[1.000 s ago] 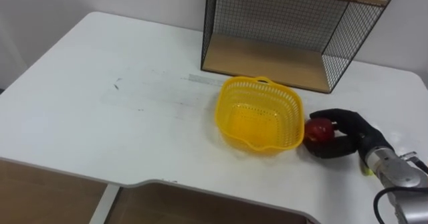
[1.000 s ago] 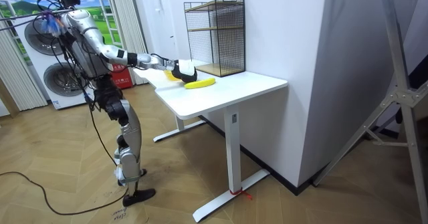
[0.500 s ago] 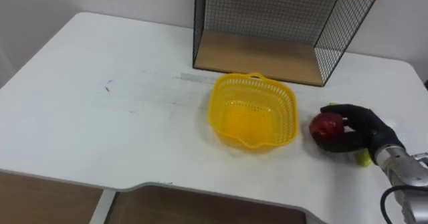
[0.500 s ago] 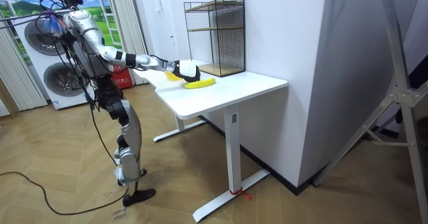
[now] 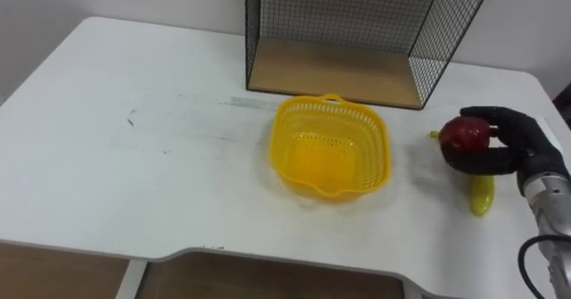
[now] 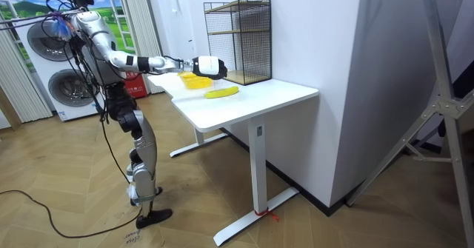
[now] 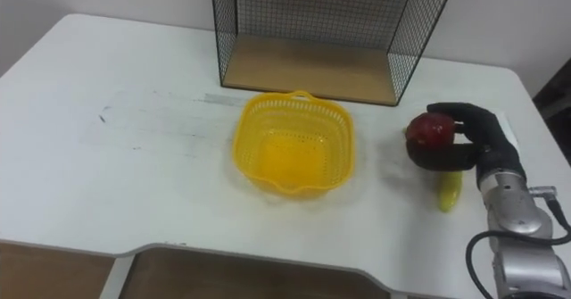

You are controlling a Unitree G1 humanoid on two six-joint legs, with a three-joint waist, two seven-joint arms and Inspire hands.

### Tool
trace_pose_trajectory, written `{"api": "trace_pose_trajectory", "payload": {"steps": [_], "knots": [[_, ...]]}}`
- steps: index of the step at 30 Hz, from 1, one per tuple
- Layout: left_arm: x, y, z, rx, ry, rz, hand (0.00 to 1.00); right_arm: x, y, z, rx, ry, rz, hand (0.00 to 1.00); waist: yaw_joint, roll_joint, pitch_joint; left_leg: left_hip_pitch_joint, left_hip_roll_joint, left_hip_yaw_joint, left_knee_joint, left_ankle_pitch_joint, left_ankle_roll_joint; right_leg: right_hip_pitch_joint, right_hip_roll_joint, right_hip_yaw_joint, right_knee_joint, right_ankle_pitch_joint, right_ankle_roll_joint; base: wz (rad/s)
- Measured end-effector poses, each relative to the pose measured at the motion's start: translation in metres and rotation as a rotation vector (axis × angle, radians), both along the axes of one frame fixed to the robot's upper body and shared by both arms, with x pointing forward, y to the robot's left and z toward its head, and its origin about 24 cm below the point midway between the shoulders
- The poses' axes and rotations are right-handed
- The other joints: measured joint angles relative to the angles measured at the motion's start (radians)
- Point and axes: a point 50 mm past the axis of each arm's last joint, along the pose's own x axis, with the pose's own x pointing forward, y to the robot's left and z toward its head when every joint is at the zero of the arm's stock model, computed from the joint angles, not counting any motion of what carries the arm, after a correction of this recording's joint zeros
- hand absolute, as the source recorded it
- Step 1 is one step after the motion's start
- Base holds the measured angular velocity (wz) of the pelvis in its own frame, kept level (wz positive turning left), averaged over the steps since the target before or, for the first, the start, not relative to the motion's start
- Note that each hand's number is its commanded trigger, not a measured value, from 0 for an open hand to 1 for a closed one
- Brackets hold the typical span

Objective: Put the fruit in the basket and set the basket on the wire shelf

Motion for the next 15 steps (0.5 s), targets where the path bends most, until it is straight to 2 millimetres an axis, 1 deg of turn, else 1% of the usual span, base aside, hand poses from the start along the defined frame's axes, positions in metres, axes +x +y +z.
{"api": "trace_pose_trajectory", "payload": {"steps": [1, 3, 5, 7, 11, 13, 15], "knots": [[0.000, 0.000, 0.000, 0.000, 0.002, -0.003, 0.00, 0.002, 0.003, 0.004, -0.007, -0.015, 0.014, 1.00, 0.000, -0.003, 0.0011, -0.001, 0.000, 0.001, 0.000, 0.000, 0.000, -0.001, 0.000, 0.001, 0.000, 0.000, 0.000, -0.03], [-0.001, 0.000, 0.000, 0.000, 0.003, -0.005, 0.00, 0.006, 0.011, 0.011, -0.026, -0.038, 0.047, 1.00, 0.005, -0.008, -0.0003, 0.000, 0.000, 0.004, 0.000, 0.000, 0.000, -0.003, 0.001, 0.011, 0.002, 0.000, 0.000, -0.06], [-0.001, 0.000, 0.000, 0.001, 0.003, -0.005, 0.00, 0.010, 0.020, 0.024, -0.049, -0.090, 0.091, 1.00, 0.007, -0.012, -0.0023, 0.000, 0.000, 0.005, 0.000, 0.000, 0.000, -0.004, 0.001, 0.013, 0.003, 0.000, 0.000, -0.02], [0.002, 0.000, 0.000, 0.000, -0.007, -0.008, 0.00, 0.012, 0.024, 0.032, -0.054, -0.125, 0.109, 1.00, 0.010, -0.014, -0.0035, 0.000, 0.000, 0.004, 0.002, 0.000, 0.000, -0.002, 0.002, 0.012, 0.002, 0.000, 0.000, 0.00], [0.005, -0.002, 0.000, -0.006, -0.022, -0.022, 0.00, 0.014, 0.034, 0.047, -0.068, -0.187, 0.153, 1.00, 0.019, -0.006, -0.0007, 0.000, 0.002, 0.004, 0.000, 0.000, 0.000, -0.004, 0.003, 0.011, 0.003, 0.000, 0.000, 0.00], [0.004, -0.002, 0.000, -0.006, -0.020, -0.023, 0.00, 0.015, 0.040, 0.050, -0.074, -0.198, 0.181, 1.00, 0.018, -0.002, -0.0010, -0.002, 0.003, 0.005, 0.000, 0.000, 0.000, -0.006, 0.004, 0.012, 0.005, 0.000, -0.001, 0.00], [0.004, -0.002, 0.000, -0.007, -0.018, -0.024, 0.00, 0.015, 0.044, 0.052, -0.076, -0.204, 0.204, 1.00, 0.017, 0.005, 0.0005, -0.002, 0.003, 0.005, 0.000, 0.000, 0.000, -0.007, 0.004, 0.011, 0.005, 0.000, -0.001, 0.00]]}}
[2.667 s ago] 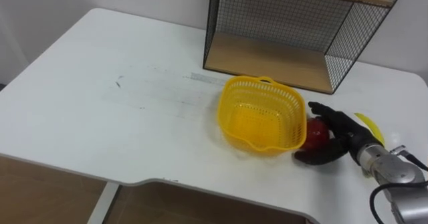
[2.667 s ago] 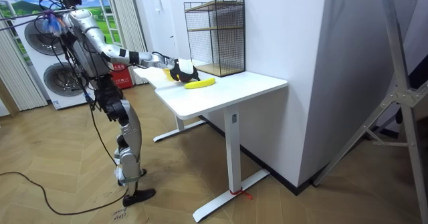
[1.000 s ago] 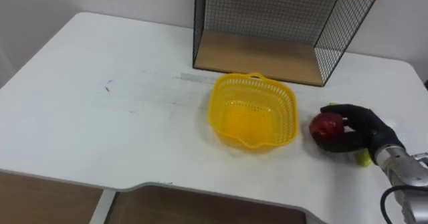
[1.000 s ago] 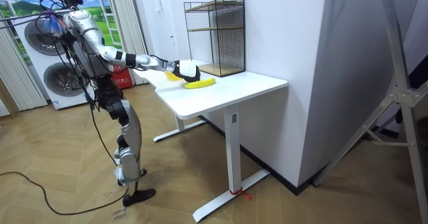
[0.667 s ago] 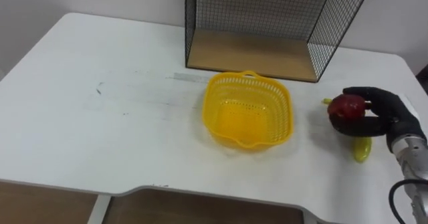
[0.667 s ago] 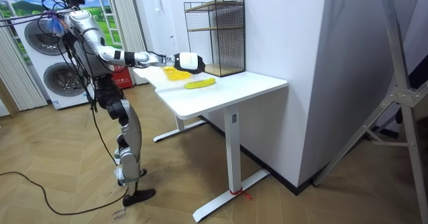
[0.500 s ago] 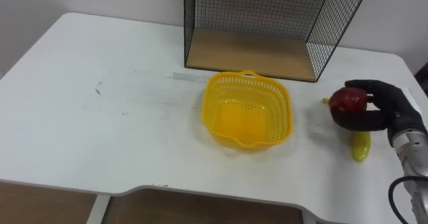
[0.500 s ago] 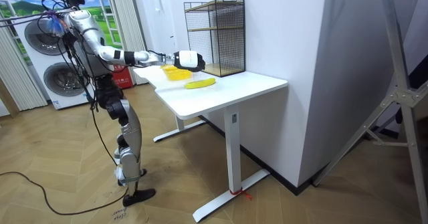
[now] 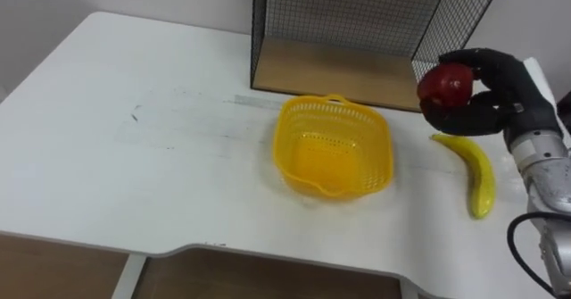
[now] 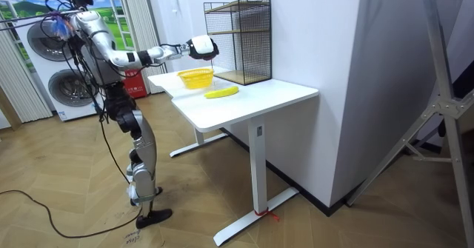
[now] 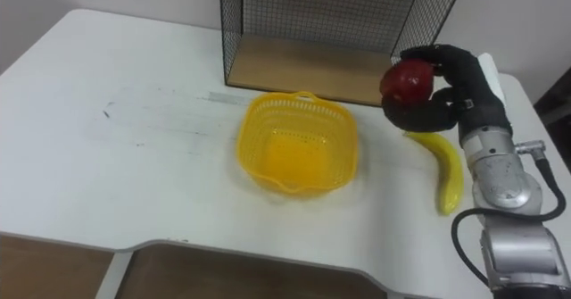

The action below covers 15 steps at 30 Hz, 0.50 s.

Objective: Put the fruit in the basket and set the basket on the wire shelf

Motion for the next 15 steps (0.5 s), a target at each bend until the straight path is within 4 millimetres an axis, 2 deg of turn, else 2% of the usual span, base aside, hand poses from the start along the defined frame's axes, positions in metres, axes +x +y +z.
{"api": "trace_pose_trajectory", "payload": {"steps": [2, 6, 9, 12, 15], "knots": [[0.000, 0.000, 0.000, 0.001, 0.000, 0.000, 0.00, 0.000, 0.001, 0.001, 0.000, 0.000, 0.017, 1.00, 0.001, 0.008, -0.0043, 0.000, 0.000, 0.000, -0.002, 0.000, 0.000, -0.001, 0.000, 0.000, 0.001, 0.000, 0.000, 0.00], [0.001, -0.001, 0.000, -0.004, 0.003, -0.017, 0.00, 0.001, 0.006, 0.004, -0.031, 0.002, 0.047, 1.00, 0.005, 0.007, -0.0043, 0.002, 0.001, 0.003, -0.007, 0.000, 0.000, -0.001, 0.000, 0.000, 0.001, 0.000, 0.000, -0.01], [0.003, -0.002, -0.001, -0.007, 0.003, -0.033, 0.00, 0.001, 0.017, 0.009, -0.055, -0.010, 0.111, 1.00, 0.006, -0.001, -0.0032, 0.002, 0.003, 0.011, -0.008, 0.000, 0.000, -0.005, 0.002, 0.003, 0.001, 0.000, 0.000, -0.06], [0.008, -0.002, 0.000, -0.005, -0.008, -0.036, 0.00, 0.001, 0.028, 0.012, -0.093, -0.011, 0.175, 1.00, 0.016, -0.019, 0.0007, 0.001, 0.005, 0.020, -0.010, 0.000, 0.000, -0.010, 0.004, 0.010, 0.003, 0.001, -0.001, -0.07], [0.012, -0.001, 0.000, -0.003, -0.018, -0.039, 0.00, 0.001, 0.040, 0.011, -0.142, 0.012, 0.243, 1.00, 0.022, -0.031, -0.0012, -0.005, 0.007, 0.023, -0.010, 0.000, -0.001, -0.015, 0.006, 0.016, 0.001, 0.001, -0.002, -0.04]]}}
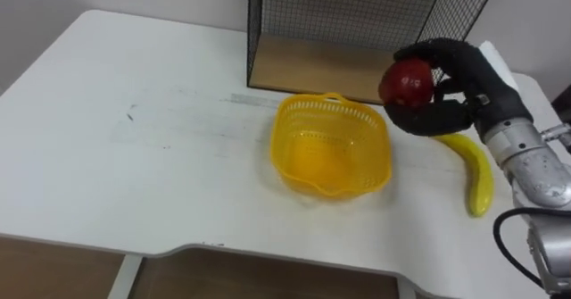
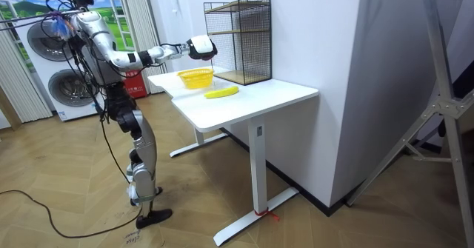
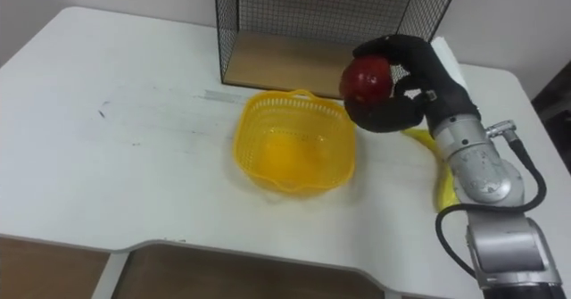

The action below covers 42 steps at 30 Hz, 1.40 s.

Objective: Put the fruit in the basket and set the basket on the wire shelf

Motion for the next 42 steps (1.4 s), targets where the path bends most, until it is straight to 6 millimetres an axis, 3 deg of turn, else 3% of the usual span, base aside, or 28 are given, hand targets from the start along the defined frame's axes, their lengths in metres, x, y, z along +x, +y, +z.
{"api": "trace_pose_trajectory", "payload": {"steps": [6, 13, 29, 30, 31, 32, 38, 42], "knots": [[0.007, 0.000, 0.000, -0.002, -0.015, -0.009, 0.00, 0.000, 0.006, -0.005, -0.025, 0.053, 0.057, 1.00, 0.017, -0.004, 0.0007, -0.015, 0.000, -0.008, 0.004, 0.000, 0.000, -0.008, 0.000, -0.005, -0.003, 0.002, -0.001, 0.04], [0.005, -0.001, 0.000, -0.002, -0.008, -0.009, 0.00, -0.001, 0.006, -0.011, -0.042, 0.091, 0.078, 1.00, 0.021, 0.011, 0.0130, -0.024, 0.000, -0.014, 0.005, 0.000, -0.001, -0.012, 0.000, -0.015, -0.004, 0.002, -0.001, 0.03], [0.004, -0.001, 0.000, 0.000, -0.002, -0.015, 0.00, -0.001, 0.016, -0.019, -0.027, 0.121, 0.104, 1.00, 0.030, 0.010, 0.0048, -0.029, -0.001, -0.024, 0.022, 0.000, -0.001, -0.007, -0.002, -0.028, -0.004, 0.004, -0.003, 0.00], [0.004, -0.001, 0.000, 0.000, -0.002, -0.015, 0.00, -0.001, 0.016, -0.019, -0.027, 0.123, 0.103, 0.93, 0.032, 0.011, 0.0044, -0.028, -0.001, -0.024, 0.022, 0.000, -0.001, -0.006, -0.002, -0.029, -0.004, 0.005, -0.003, 0.00], [0.004, -0.001, 0.000, 0.000, -0.002, -0.015, 0.00, -0.001, 0.015, -0.021, -0.026, 0.128, 0.100, 0.27, 0.035, 0.012, 0.0037, -0.026, -0.001, -0.025, 0.024, 0.000, -0.001, -0.003, -0.002, -0.030, -0.004, 0.005, -0.003, 0.00], [0.005, -0.001, 0.000, 0.000, -0.004, -0.015, 0.00, -0.001, 0.014, -0.023, -0.026, 0.137, 0.096, 0.00, 0.036, 0.013, 0.0034, -0.024, -0.001, -0.025, 0.024, 0.000, -0.001, 0.001, -0.002, -0.031, -0.004, 0.005, -0.003, 0.00], [0.004, -0.003, -0.001, -0.003, -0.002, -0.010, 0.00, -0.001, 0.014, -0.024, -0.022, 0.145, 0.092, 0.00, 0.036, 0.022, 0.0071, -0.027, -0.001, -0.033, 0.026, 0.001, -0.002, 0.005, -0.004, -0.045, -0.004, 0.006, -0.004, 0.05], [0.004, -0.003, -0.001, -0.003, -0.002, -0.009, 0.00, -0.001, 0.015, -0.025, -0.013, 0.145, 0.093, 0.00, 0.036, 0.022, 0.0054, -0.027, -0.002, -0.035, 0.025, 0.001, -0.002, 0.006, -0.004, -0.047, -0.005, 0.006, -0.004, 0.00]]}}
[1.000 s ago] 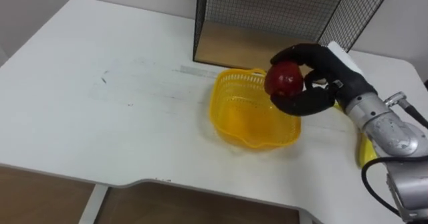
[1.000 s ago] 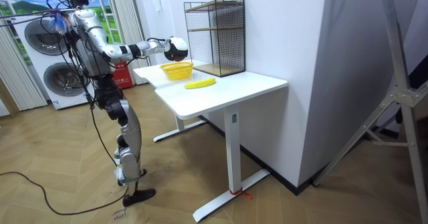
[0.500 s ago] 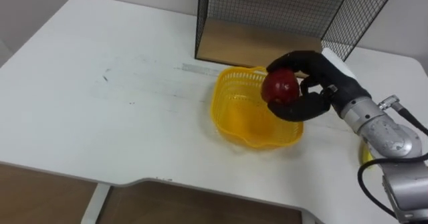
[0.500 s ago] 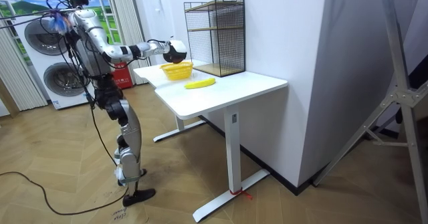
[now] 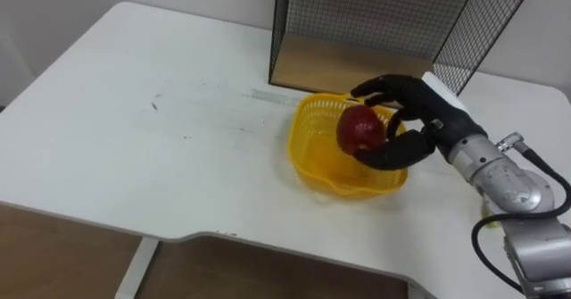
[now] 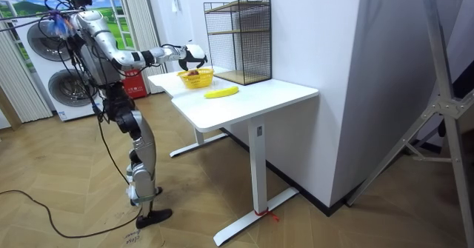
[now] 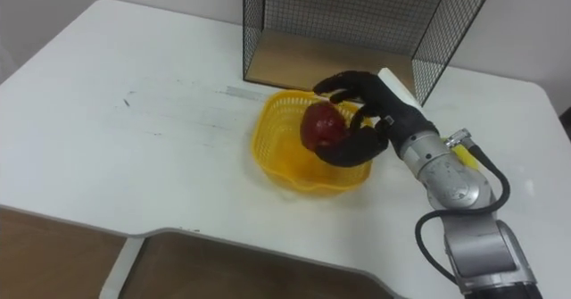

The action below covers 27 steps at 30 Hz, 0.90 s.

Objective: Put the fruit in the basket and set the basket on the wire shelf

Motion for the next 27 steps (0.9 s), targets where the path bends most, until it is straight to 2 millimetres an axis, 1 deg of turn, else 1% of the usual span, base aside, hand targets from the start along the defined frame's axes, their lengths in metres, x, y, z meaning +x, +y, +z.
{"api": "trace_pose_trajectory", "payload": {"steps": [3, 10, 13, 16, 19, 24, 27], "knots": [[0.000, 0.000, 0.000, 0.000, 0.001, 0.000, 0.00, 0.000, 0.003, -0.001, 0.015, 0.000, 0.001, 0.00, 0.001, 0.000, 0.0000, 0.001, -0.001, -0.001, -0.002, 0.000, 0.000, 0.000, 0.000, -0.001, 0.000, 0.000, 0.000, 0.00], [-0.002, 0.000, 0.000, -0.001, 0.004, 0.003, 0.00, 0.000, 0.003, -0.010, 0.030, 0.035, -0.013, 0.00, 0.003, 0.002, 0.0006, 0.003, 0.000, -0.002, -0.004, 0.000, 0.000, 0.001, 0.000, 0.000, 0.000, 0.000, 0.000, 0.00], [-0.002, 0.000, 0.000, -0.001, 0.005, 0.003, 0.00, 0.000, 0.002, -0.011, 0.031, 0.036, -0.014, 0.00, 0.003, 0.002, 0.0004, 0.002, -0.001, -0.002, -0.004, 0.000, 0.000, 0.001, 0.000, 0.000, 0.000, 0.000, 0.000, 0.00], [-0.002, 0.000, 0.000, -0.001, 0.003, 0.003, 0.00, 0.000, 0.002, -0.010, 0.043, 0.034, -0.016, 0.00, -0.004, 0.000, -0.0010, 0.002, -0.001, -0.002, -0.004, 0.000, 0.000, 0.001, 0.000, -0.001, 0.000, 0.000, 0.000, 0.00], [-0.002, 0.000, 0.000, -0.001, -0.001, 0.002, 0.00, 0.000, 0.001, -0.009, 0.046, 0.024, -0.028, 0.00, -0.017, -0.001, -0.0019, 0.002, -0.003, -0.003, -0.003, 0.000, 0.000, 0.002, -0.001, 0.000, -0.001, 0.000, 0.001, 0.00], [-0.002, 0.000, 0.000, -0.002, -0.002, 0.003, 0.00, 0.001, -0.002, -0.007, 0.058, -0.002, -0.069, 0.00, -0.030, 0.005, -0.0056, 0.005, -0.003, -0.003, -0.003, 0.000, 0.000, 0.006, -0.001, 0.001, -0.001, 0.001, 0.001, 0.00], [-0.003, -0.001, 0.000, -0.004, 0.002, 0.005, 0.00, 0.001, -0.006, -0.006, 0.061, -0.018, -0.095, 0.00, -0.044, 0.011, -0.0056, 0.019, -0.003, -0.002, -0.006, 0.000, 0.001, 0.016, -0.001, 0.001, -0.001, 0.000, 0.001, 0.00]]}}
